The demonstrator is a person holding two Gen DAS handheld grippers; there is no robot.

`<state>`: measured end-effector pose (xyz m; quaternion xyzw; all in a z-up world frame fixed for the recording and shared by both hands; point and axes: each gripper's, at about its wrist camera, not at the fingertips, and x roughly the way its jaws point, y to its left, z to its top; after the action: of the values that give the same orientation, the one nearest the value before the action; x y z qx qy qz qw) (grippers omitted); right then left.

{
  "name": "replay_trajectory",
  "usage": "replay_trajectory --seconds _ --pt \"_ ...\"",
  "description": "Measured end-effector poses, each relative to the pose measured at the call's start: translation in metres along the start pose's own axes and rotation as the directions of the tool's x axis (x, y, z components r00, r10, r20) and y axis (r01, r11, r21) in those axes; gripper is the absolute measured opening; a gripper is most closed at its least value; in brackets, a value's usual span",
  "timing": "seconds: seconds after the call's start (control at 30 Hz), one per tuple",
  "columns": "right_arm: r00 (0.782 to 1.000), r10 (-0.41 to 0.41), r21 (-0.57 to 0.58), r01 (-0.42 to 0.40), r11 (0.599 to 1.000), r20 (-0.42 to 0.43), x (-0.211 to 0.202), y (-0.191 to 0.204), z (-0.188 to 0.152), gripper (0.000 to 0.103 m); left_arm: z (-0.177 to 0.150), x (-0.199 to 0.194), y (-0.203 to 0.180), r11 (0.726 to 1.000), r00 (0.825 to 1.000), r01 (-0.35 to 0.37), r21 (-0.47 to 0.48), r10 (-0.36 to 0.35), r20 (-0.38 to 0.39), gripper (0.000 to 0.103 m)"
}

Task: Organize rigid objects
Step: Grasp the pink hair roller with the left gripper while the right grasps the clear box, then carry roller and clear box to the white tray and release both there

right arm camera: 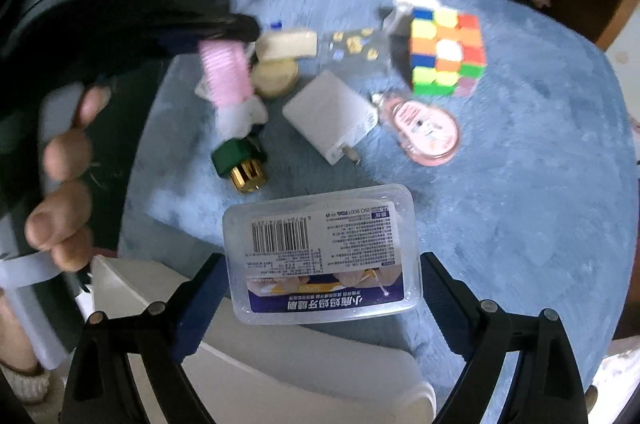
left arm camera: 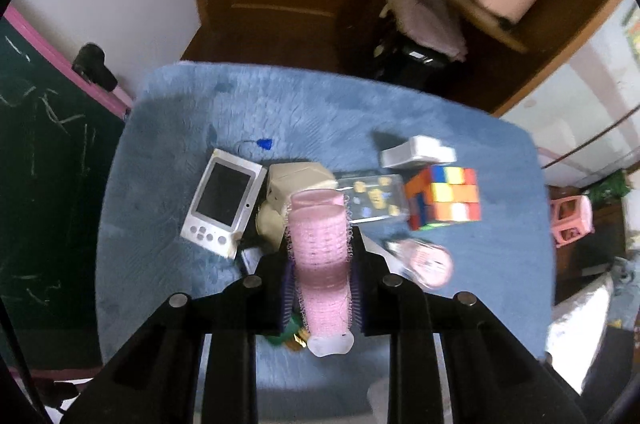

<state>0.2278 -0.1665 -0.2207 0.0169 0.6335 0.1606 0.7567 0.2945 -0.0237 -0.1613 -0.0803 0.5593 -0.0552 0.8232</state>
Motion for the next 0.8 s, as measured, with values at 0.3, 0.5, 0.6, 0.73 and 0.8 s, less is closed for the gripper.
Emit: replay_trajectory --seconds 0.3,0.5,0.6,0.73,0.8 --pt "0.981 -0.034 0.033 0.029 0.999 0.193 -0.097 0.022 -0.029 0.094 -0.019 -0.125 -0.005 0.993 0.994 0.049 0.111 -0.059 0.089 0.025" --pt "0.948 -0.053 0.033 0.045 0.998 0.315 -0.155 0.055 -0.056 0.094 -0.053 -0.199 -0.007 0.974 0.980 0.091 0.209 -0.125 0.157 0.025" --pt "0.935 -0.065 0.032 0.057 0.998 0.349 -0.174 0.074 -0.070 0.094 -0.078 -0.219 -0.006 0.960 0.975 0.112 0.256 -0.156 0.158 0.025" --pt "0.927 -0.079 0.009 0.081 0.997 0.367 -0.187 0.096 -0.094 0.094 -0.112 -0.223 -0.001 0.949 0.978 0.112 0.294 -0.157 0.134 0.025" --pt "0.924 -0.091 -0.002 0.099 0.995 0.372 -0.189 0.105 -0.106 0.094 -0.130 -0.217 0.002 0.947 0.982 0.118 0.299 -0.156 0.107 0.025"
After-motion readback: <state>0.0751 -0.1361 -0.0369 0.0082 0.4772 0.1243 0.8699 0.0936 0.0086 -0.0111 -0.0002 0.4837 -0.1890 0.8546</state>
